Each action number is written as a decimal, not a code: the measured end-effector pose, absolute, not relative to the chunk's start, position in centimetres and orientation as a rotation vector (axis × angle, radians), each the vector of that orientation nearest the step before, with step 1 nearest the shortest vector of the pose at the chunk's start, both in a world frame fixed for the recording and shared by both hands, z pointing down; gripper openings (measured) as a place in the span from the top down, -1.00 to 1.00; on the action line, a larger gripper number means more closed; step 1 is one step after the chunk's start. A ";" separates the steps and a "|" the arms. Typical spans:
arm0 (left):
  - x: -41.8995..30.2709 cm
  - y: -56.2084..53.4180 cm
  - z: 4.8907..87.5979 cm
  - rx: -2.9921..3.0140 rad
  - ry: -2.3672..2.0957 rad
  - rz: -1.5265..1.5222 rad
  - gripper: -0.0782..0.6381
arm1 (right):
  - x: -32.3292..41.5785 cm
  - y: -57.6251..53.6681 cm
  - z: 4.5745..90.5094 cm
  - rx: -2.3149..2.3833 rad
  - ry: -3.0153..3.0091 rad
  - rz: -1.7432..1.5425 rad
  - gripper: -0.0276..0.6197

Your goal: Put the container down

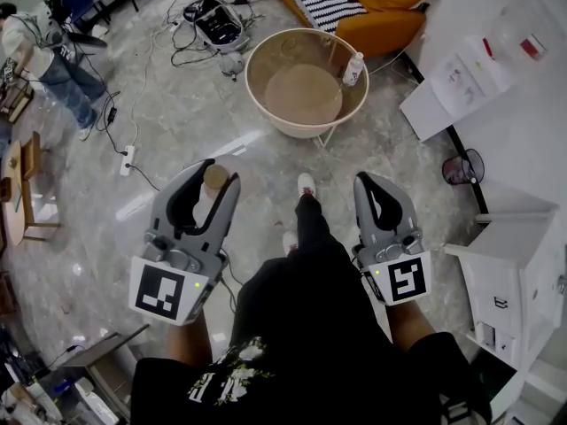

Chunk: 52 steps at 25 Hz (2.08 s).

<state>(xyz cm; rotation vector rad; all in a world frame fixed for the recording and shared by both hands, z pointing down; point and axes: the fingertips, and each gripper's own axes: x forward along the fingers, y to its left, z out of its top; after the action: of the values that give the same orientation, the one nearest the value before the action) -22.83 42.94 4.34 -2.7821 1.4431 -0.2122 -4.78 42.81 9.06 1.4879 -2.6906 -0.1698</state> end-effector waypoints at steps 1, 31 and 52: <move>-22.7 42.4 4.4 -2.787 1.441 -0.207 0.37 | -4.6 42.3 9.1 1.487 -2.690 -0.168 0.93; -19.6 21.8 3.3 -2.748 1.499 -0.245 0.37 | -3.3 19.7 9.0 1.377 -2.783 -0.212 0.93; -19.0 7.0 2.9 -2.669 1.648 -0.186 0.37 | -0.4 5.1 10.0 1.283 -2.786 -0.167 0.93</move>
<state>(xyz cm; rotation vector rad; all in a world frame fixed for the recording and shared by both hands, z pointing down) -18.98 7.04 2.92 -2.6690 1.6478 -0.1860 -0.41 5.05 9.97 1.2834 -2.7864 -0.1672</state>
